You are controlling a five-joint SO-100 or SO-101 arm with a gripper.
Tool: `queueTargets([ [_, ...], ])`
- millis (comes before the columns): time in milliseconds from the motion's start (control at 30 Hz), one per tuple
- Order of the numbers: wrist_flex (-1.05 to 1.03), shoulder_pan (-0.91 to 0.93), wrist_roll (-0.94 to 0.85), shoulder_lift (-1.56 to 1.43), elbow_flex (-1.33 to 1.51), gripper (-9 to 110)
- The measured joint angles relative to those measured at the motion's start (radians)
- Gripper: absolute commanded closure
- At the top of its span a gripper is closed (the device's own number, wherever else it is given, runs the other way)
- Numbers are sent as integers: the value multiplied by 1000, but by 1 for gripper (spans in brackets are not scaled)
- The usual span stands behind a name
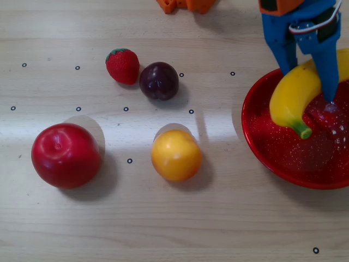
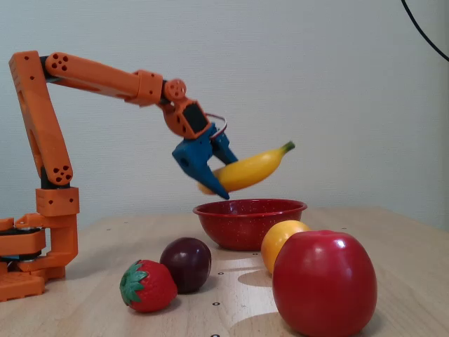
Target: Put the banana in the red bowl.
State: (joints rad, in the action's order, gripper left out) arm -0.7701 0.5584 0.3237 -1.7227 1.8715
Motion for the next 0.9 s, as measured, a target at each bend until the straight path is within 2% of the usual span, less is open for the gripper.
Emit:
queueTargets([
  [200,21,28,-6,48,35,101],
  [400,0,21,-6,78,31,75],
  [533,-38,23,-6,78,29,69],
  [700,-40,23,0,78,-41,79],
  [900,-81,-5,-21,72,-129,101],
])
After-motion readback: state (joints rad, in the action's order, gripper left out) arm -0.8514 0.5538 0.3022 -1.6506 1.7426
